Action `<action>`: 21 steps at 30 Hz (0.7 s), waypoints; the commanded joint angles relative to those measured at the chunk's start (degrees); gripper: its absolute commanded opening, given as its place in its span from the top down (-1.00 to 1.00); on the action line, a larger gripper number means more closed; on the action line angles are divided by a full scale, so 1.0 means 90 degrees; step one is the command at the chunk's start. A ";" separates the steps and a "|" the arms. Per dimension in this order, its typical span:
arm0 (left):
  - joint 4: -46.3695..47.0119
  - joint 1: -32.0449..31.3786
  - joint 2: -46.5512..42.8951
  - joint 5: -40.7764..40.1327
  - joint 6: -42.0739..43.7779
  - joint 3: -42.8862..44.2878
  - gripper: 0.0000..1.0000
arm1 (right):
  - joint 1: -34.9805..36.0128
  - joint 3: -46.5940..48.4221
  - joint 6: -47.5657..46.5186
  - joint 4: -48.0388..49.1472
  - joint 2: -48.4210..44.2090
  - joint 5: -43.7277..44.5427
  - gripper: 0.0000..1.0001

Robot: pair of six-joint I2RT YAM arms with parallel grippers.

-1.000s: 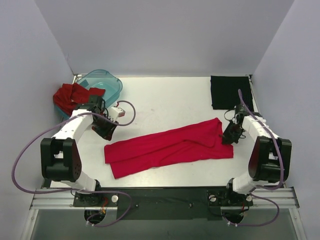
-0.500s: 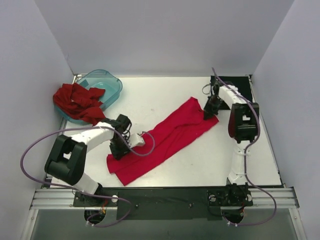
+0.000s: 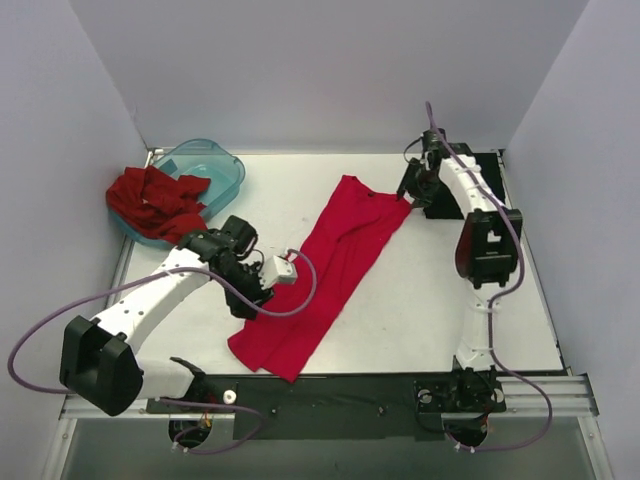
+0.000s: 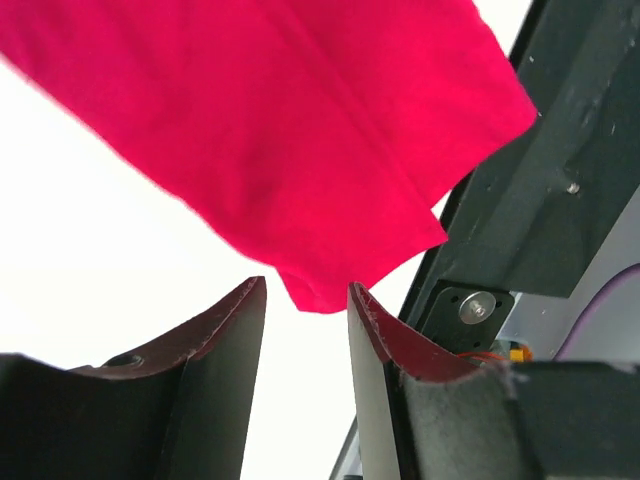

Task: Fold and stack the t-shirts
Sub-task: Rotate the tshirt 90 degrees

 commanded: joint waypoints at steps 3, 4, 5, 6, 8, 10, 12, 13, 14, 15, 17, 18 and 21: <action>0.0172 0.1368 -0.0406 0.0373 -0.0404 -0.0354 0.03 | -0.0385 -0.2152 0.0490 0.0723 -0.1632 0.0244 0.16; 0.0231 0.1485 -0.0493 0.0392 -0.0511 -0.0461 0.03 | -0.0453 -0.2347 0.0607 0.0774 -0.1497 0.0166 0.16; 0.0338 0.1525 -0.0571 0.0421 -0.0580 -0.0491 0.03 | -0.0493 -0.2359 0.0676 0.0842 -0.1399 -0.0105 0.16; 0.0397 0.1525 -0.0630 0.0412 -0.0561 -0.0549 0.03 | -0.0522 -0.2272 0.0706 0.0852 -0.1118 -0.0244 0.16; 0.0593 0.1525 -0.0835 0.0373 -0.0648 -0.0598 0.03 | -0.0522 -0.2000 0.0774 0.0891 -0.0698 -0.0566 0.15; 0.0700 0.1544 -0.1108 0.0441 -0.0629 -0.0657 0.02 | -0.0493 -0.1667 0.0881 0.0969 -0.0355 -0.0840 0.15; 0.0749 0.1554 -0.1352 0.0548 -0.0561 -0.0754 0.02 | -0.0474 -0.1306 0.1057 0.1047 -0.0053 -0.1064 0.17; 0.0749 0.1554 -0.1518 0.0587 -0.0512 -0.0774 0.02 | -0.0464 -0.1188 0.1222 0.1038 0.0036 -0.1123 0.21; 0.0740 0.1554 -0.1587 0.0646 -0.0444 -0.0852 0.02 | -0.0473 -0.0955 0.1340 0.0980 0.0221 -0.1124 0.44; 0.0759 0.1554 -0.1733 0.0656 -0.0376 -0.0939 0.02 | -0.0493 -0.0759 0.1544 0.0979 0.0300 -0.1153 0.58; 0.0808 0.1554 -0.1928 0.0715 -0.0307 -0.1066 0.01 | -0.0532 -0.0408 0.1769 0.1047 0.0554 -0.1348 0.99; 0.0827 0.1554 -0.1978 0.0744 -0.0288 -0.1106 0.01 | -0.0532 -0.0241 0.1829 0.1154 0.0758 -0.1532 1.00; 0.0886 0.1525 -0.2105 0.1007 -0.0093 -0.1301 0.01 | -0.0561 0.1092 0.2227 0.1418 0.1460 -0.1758 1.00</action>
